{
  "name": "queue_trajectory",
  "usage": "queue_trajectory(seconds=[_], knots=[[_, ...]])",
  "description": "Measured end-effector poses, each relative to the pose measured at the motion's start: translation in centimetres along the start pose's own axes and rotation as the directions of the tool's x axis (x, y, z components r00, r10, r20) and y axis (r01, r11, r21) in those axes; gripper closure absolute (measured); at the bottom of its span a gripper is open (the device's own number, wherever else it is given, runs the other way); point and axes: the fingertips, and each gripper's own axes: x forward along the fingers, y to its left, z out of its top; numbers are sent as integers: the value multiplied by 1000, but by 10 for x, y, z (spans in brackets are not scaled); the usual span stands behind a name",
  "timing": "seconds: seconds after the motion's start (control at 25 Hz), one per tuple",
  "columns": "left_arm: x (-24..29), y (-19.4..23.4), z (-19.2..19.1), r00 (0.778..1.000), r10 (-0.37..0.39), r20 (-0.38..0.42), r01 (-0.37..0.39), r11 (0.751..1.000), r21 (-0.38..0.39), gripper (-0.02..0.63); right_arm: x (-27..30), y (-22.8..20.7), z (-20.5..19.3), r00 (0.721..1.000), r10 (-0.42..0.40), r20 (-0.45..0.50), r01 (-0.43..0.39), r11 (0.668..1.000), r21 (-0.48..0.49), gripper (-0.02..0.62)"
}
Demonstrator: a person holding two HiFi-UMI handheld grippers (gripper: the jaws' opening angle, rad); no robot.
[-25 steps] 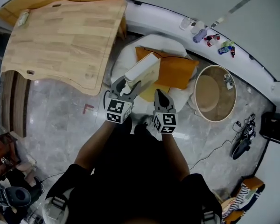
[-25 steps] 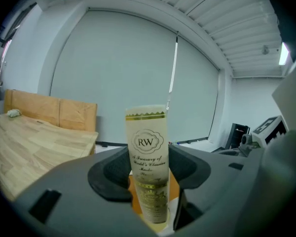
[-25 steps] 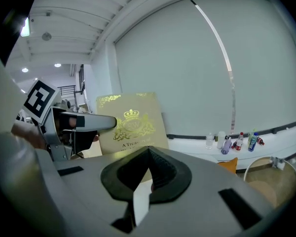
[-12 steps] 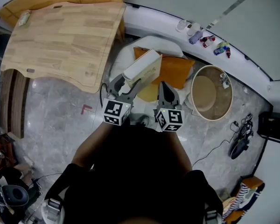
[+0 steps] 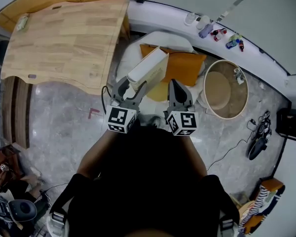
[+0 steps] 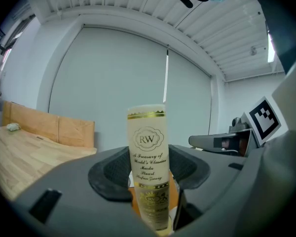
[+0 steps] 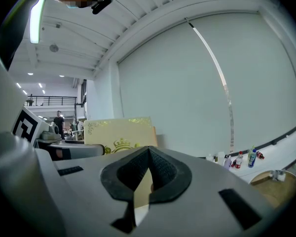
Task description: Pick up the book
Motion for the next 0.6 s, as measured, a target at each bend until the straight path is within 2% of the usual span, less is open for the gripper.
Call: queue_trajectory(seconds=[0.6], knots=[[5,-7,-5,1000,-20,0,20,1000,1,383,2,-4,-6,1000,6,-20,-6,1000,-13,594]])
